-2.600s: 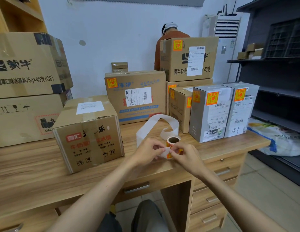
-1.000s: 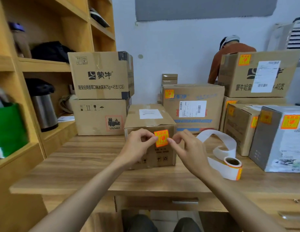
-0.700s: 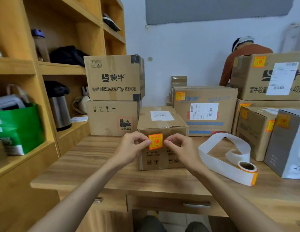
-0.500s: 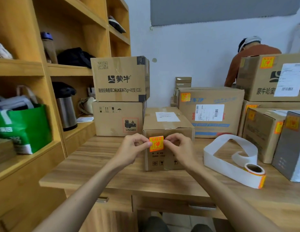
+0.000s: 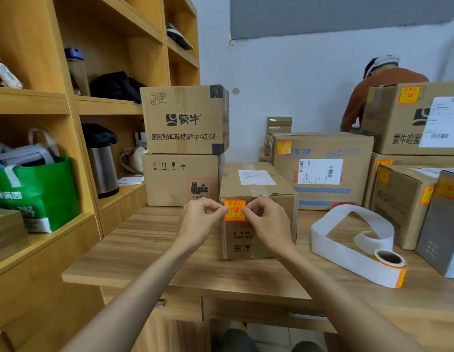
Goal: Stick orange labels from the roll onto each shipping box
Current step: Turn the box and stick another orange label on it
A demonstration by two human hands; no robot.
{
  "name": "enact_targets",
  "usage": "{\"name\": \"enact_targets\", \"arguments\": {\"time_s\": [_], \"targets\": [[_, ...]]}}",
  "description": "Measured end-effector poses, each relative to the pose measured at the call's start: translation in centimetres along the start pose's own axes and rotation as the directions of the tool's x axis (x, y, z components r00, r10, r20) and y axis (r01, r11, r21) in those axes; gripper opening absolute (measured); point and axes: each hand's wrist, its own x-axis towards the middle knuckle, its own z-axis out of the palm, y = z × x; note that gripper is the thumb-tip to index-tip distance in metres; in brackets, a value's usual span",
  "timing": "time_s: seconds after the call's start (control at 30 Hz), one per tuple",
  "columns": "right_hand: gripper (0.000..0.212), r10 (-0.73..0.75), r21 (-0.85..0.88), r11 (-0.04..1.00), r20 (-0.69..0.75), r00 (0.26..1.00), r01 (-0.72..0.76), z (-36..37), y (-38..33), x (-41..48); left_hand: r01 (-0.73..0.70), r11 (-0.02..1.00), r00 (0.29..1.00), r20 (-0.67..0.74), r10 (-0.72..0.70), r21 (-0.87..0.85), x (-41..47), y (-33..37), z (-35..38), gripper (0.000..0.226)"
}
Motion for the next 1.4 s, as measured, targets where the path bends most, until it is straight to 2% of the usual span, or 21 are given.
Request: {"name": "enact_targets", "arguments": {"time_s": [0.17, 0.33, 0.5, 0.7, 0.83, 0.9, 1.03, 1.1, 1.23, 1.4], "targets": [[0.013, 0.006, -0.088, 0.996, -0.058, 0.998, -0.011, 0.6, -0.2, 0.0, 0.055, 0.996, 0.996, -0.075, -0.049, 0.075, 0.3, -0.2, 1.0, 0.011], [0.016, 0.008, -0.151, 0.988, -0.075, 0.997, -0.019, 0.8, -0.3, -0.1, 0.06, 0.982, 0.992, -0.121, -0.039, 0.18, 0.1, 0.1, 1.3, 0.013], [0.016, -0.004, -0.169, 0.986, -0.092, 0.996, -0.012, 1.2, -0.3, 0.0, 0.077, 0.958, 0.989, -0.143, -0.038, 0.276, 0.1, 0.5, 1.6, 0.017], [0.017, 0.0, -0.19, 0.981, -0.116, 0.993, -0.023, 1.6, -0.2, 0.1, 0.11, 0.945, 0.986, -0.153, -0.065, 0.309, 0.5, 0.2, 2.0, 0.02], [0.019, -0.038, -0.253, 0.968, -0.123, 0.992, 0.006, 1.8, -0.1, 0.2, 0.098, 0.924, 0.988, -0.147, -0.046, 0.369, 0.5, 0.2, 2.0, 0.025], [0.023, -0.105, -0.311, 0.949, -0.13, 0.986, 0.06, 1.5, 0.1, 0.4, 0.076, 0.917, 0.989, -0.147, -0.02, 0.392, 0.5, 0.2, 1.7, 0.027], [0.031, -0.354, -0.437, 0.866, -0.195, 0.915, 0.243, 0.1, 0.8, 1.4, -0.061, 0.945, 0.989, -0.105, 0.099, 0.32, 0.9, -0.4, 0.5, 0.024], [0.035, -0.414, -0.471, 0.833, -0.186, 0.891, 0.288, -0.6, 1.3, 2.2, -0.115, 0.955, 0.99, -0.045, 0.132, 0.273, 1.2, -0.6, 0.0, 0.03], [0.046, -0.372, -0.445, 0.834, -0.015, 0.928, 0.327, -1.1, 2.0, 3.8, -0.111, 0.972, 0.993, 0.051, 0.102, 0.208, 2.2, -0.7, -0.3, 0.041], [0.04, -0.317, -0.388, 0.867, 0.054, 0.947, 0.313, -0.6, 2.1, 4.7, -0.11, 0.983, 0.992, 0.072, 0.101, 0.144, 3.2, -1.4, -0.1, 0.03]]}}
